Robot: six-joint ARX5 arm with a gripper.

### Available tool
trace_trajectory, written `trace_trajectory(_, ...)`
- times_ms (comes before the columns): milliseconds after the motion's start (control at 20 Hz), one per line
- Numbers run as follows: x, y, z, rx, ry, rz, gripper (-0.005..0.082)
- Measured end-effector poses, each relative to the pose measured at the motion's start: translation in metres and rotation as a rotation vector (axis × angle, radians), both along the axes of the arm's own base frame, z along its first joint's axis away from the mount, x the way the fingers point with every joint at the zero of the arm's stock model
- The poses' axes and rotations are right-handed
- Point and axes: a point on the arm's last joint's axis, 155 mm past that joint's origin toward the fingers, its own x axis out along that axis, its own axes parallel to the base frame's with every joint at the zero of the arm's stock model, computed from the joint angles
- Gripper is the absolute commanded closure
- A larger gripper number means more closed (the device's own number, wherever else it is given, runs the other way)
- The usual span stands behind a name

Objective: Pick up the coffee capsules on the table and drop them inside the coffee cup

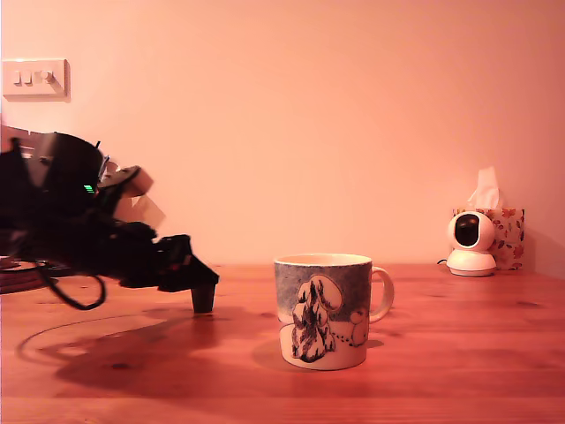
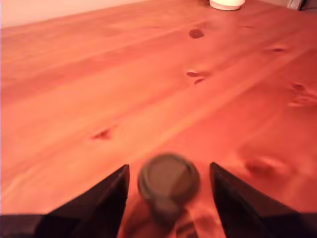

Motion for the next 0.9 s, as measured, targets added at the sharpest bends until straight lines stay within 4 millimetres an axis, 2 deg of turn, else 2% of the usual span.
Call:
trace_trajectory(100,0.006,-0.006,-0.009,0.007,0.023,-0.008,0.0304)
trace_trajectory(250,0.004,-0.008,-0.023,0.023,0.056,-0.013,0.0304)
trace_trajectory(900,0.005,-0.005,-0.027,0.041,0.067,0.006,0.0309)
